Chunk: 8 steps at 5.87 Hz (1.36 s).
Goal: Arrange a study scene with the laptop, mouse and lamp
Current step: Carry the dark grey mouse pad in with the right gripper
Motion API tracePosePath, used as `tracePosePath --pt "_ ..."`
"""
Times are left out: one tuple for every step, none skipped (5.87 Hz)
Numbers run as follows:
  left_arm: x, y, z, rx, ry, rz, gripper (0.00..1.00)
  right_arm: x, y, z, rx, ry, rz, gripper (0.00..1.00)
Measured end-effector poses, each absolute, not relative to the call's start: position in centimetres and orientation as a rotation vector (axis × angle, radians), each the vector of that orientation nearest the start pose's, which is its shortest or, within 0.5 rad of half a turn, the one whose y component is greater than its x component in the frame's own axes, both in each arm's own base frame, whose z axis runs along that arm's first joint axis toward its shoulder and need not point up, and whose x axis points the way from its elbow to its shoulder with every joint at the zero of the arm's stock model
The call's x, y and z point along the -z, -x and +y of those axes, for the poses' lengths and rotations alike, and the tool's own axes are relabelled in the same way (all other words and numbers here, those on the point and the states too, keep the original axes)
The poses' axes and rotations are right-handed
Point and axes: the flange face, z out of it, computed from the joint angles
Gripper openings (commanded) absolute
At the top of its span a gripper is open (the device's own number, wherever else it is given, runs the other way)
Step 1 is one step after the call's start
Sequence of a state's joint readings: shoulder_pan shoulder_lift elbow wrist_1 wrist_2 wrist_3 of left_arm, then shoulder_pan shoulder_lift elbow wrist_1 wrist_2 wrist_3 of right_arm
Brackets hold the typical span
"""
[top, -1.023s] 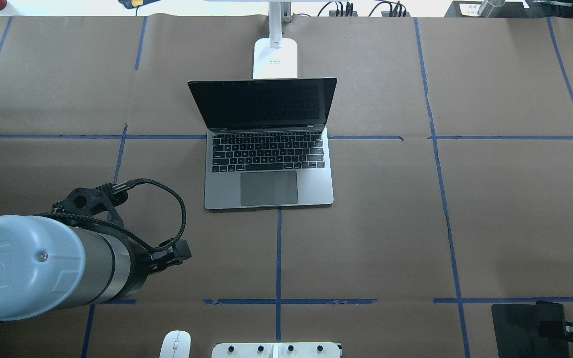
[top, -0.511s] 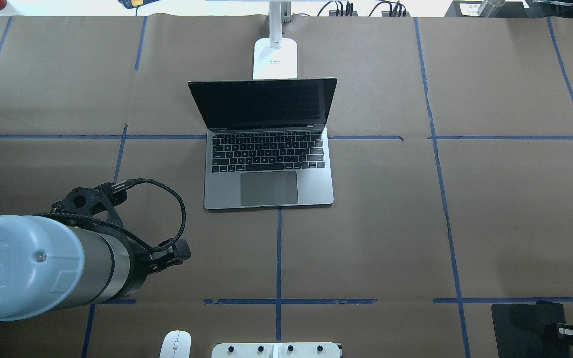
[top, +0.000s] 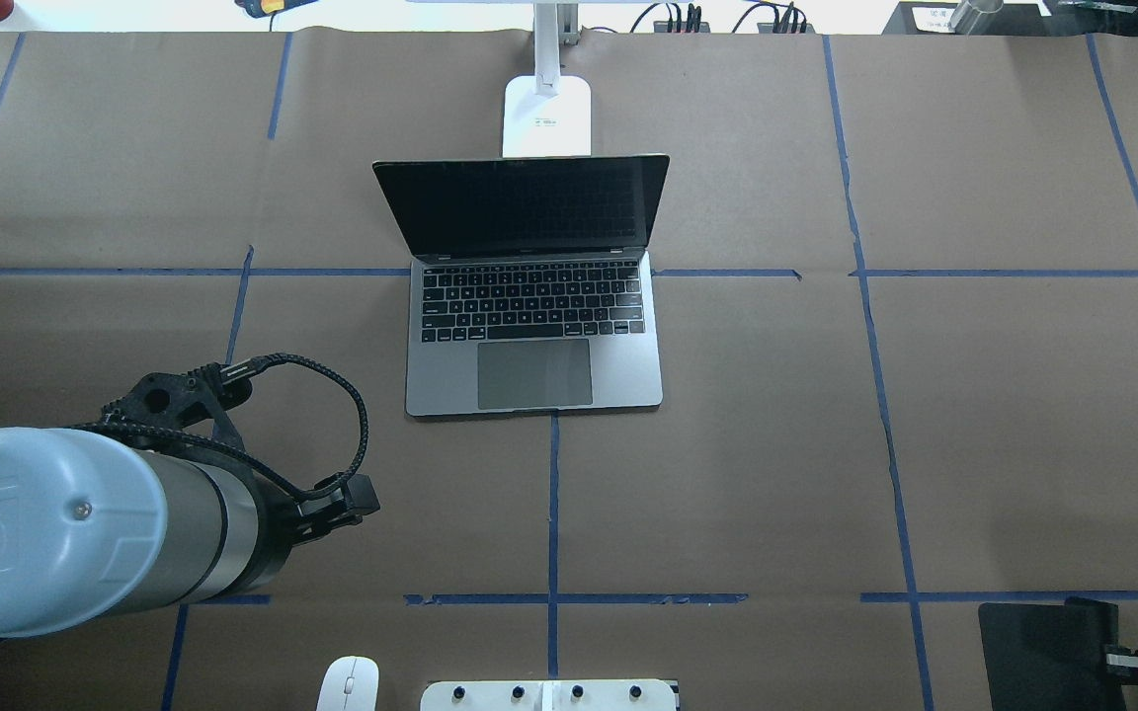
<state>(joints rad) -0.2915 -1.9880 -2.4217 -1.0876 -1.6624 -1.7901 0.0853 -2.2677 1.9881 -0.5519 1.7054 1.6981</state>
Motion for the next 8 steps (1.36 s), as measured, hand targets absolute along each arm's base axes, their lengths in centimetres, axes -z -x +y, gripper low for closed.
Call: tracePosePath --pt "-17.7 -37.6 -24.3 0.449 0.058 0.794 1.00 -60.2 23.3 -14.1 -0.154 0.142 -0.736 0.00" --pt "-17.9 -37.6 -24.3 0.449 0.058 0.787 1.00 -59.9 23.3 -14.1 -0.155 0.140 -0.745 0.00" --pt "-18.7 -37.8 -23.9 0.434 0.058 0.769 1.00 -58.9 23.5 -14.4 -0.160 0.134 -0.768 0.00" --pt "-19.7 -38.1 -23.2 0.389 0.054 0.746 1.00 -57.5 24.0 -15.2 -0.179 0.121 -0.808 0.00" --pt "-20.5 -38.5 -22.5 0.321 0.045 0.729 1.00 -56.1 24.6 -16.7 -0.205 0.102 -0.856 0.00" --pt "-21.2 -38.9 -21.6 0.250 0.037 0.728 1.00 -54.6 24.3 -18.6 -0.213 0.080 -0.906 0.00" --pt "-22.5 -39.2 -20.5 0.194 0.035 0.755 1.00 -53.0 23.4 -20.8 -0.203 0.073 -0.964 0.00" --pt "-24.1 -39.4 -19.3 0.141 0.032 0.793 1.00 -51.6 22.7 -22.8 -0.196 0.085 -1.022 0.00"
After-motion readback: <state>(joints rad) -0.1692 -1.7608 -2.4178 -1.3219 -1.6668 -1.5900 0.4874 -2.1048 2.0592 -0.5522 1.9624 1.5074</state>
